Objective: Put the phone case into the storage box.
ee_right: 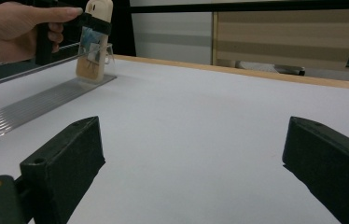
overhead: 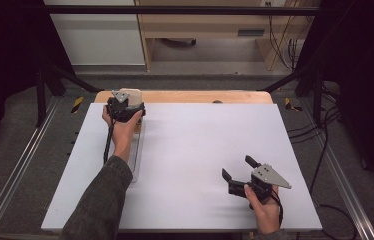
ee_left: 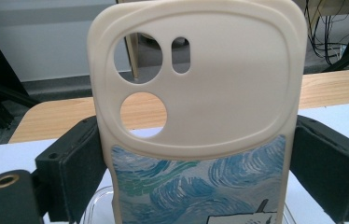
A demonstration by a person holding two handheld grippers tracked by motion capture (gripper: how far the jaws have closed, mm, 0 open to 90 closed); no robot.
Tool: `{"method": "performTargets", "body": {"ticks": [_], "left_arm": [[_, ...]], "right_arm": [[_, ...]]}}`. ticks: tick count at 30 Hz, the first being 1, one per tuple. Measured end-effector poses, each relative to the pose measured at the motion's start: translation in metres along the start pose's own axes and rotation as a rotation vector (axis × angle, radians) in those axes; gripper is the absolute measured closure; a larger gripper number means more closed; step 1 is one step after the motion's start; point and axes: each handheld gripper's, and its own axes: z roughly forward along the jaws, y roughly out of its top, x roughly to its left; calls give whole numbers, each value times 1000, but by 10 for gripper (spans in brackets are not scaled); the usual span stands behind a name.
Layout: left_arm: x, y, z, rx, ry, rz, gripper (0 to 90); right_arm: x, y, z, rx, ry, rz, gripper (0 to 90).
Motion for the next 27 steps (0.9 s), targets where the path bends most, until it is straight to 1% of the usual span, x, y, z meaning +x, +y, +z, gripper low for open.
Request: {"method": "performTargets", "body": {"ticks": [3, 6, 9, 14, 27], "left_arm": [[-1, 0, 0, -1, 4, 4, 84], [1, 0, 0, -3, -7, -1, 85], [1, 0, 0, -4, -13, 9, 82], [1, 0, 0, -15, -20, 0, 75], [0, -1, 1, -23, -36, -5, 29]], "right_arm": [[0, 0, 0, 0, 1, -2, 51], [0, 0, 0, -1, 2, -1, 51], [0, 0, 0, -1, 1, -1, 51], [1, 0, 1, 0, 3, 0, 50], [1, 0, 1, -1, 6, -1, 49]]}}
